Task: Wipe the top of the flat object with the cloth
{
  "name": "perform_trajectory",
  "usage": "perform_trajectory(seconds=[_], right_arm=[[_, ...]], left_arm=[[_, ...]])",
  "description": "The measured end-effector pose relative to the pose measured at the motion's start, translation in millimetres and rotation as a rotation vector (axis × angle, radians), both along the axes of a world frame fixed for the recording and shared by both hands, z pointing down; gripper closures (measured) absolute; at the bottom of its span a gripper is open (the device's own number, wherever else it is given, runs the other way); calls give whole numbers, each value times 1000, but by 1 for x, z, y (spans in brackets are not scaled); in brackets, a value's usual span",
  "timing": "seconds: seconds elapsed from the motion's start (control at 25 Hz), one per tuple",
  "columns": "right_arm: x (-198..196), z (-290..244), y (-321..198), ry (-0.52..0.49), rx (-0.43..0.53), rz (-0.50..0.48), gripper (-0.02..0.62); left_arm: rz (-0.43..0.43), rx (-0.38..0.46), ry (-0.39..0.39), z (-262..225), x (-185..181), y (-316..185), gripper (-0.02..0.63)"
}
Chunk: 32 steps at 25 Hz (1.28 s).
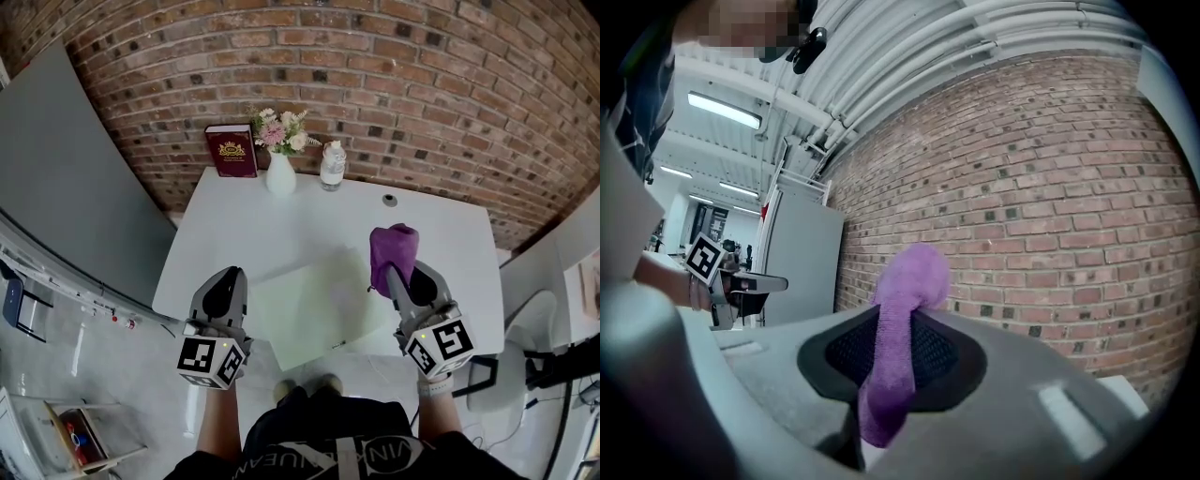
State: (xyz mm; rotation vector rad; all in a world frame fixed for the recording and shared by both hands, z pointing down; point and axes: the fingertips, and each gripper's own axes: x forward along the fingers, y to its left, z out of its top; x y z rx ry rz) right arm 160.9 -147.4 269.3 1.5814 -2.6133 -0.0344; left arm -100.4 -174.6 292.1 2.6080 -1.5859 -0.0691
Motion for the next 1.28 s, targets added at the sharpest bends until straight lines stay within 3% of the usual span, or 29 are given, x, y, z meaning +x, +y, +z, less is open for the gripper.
perform_trajectory(seconds=[1.28], right_arm=[[-11, 17, 4, -21, -45, 8, 527]], left_arm=[[16, -17, -1, 8, -9, 2, 576]])
